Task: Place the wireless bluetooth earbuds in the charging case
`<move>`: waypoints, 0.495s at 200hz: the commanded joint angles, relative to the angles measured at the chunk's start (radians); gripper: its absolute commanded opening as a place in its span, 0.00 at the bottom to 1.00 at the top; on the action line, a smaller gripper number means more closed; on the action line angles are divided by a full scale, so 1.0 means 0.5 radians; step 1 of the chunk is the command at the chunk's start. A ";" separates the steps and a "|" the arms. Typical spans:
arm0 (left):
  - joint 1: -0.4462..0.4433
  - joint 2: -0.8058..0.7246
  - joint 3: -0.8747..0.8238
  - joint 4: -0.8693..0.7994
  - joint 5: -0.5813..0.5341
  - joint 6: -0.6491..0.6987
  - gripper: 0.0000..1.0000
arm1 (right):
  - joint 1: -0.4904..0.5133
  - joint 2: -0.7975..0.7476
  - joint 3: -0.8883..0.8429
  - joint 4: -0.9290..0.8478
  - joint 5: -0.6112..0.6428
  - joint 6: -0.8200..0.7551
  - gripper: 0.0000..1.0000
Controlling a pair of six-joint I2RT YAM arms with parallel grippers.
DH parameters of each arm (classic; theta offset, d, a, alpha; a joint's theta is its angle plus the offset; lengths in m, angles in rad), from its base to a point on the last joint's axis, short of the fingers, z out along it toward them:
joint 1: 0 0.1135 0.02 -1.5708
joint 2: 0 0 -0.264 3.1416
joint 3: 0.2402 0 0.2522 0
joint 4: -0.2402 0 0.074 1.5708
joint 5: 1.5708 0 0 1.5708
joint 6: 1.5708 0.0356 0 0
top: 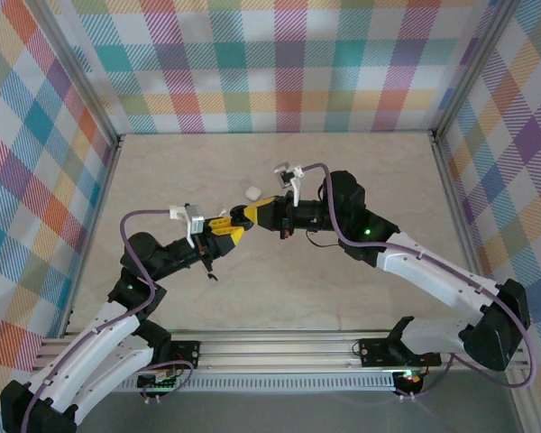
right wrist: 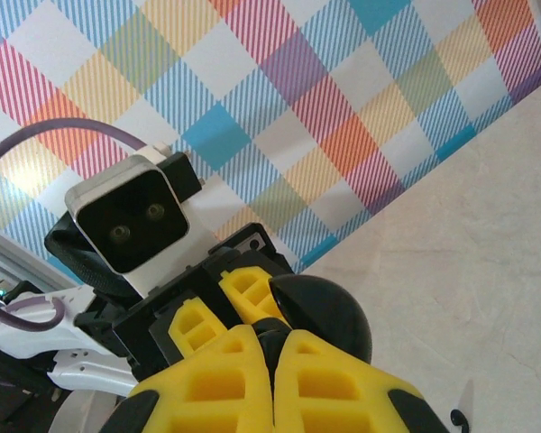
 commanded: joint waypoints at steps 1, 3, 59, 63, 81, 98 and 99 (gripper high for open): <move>-0.020 -0.037 0.011 0.110 -0.038 -0.014 0.00 | 0.015 0.018 -0.020 0.061 -0.066 0.025 0.00; -0.019 -0.039 0.009 0.110 -0.040 -0.014 0.00 | 0.016 0.018 -0.020 0.056 -0.065 0.025 0.00; -0.018 -0.048 0.019 0.112 -0.053 -0.014 0.00 | 0.015 0.028 -0.040 -0.067 -0.070 -0.020 0.00; -0.018 -0.046 0.019 0.111 -0.053 -0.014 0.00 | 0.016 0.025 -0.040 -0.075 -0.069 -0.024 0.00; -0.018 -0.043 0.023 0.115 -0.053 -0.014 0.00 | 0.015 0.018 -0.043 -0.116 -0.044 -0.047 0.03; -0.020 -0.038 0.024 0.115 -0.051 -0.014 0.00 | 0.015 0.015 -0.028 -0.143 -0.045 -0.067 0.05; -0.021 -0.038 0.024 0.116 -0.051 -0.014 0.00 | 0.015 0.015 -0.028 -0.146 -0.045 -0.067 0.05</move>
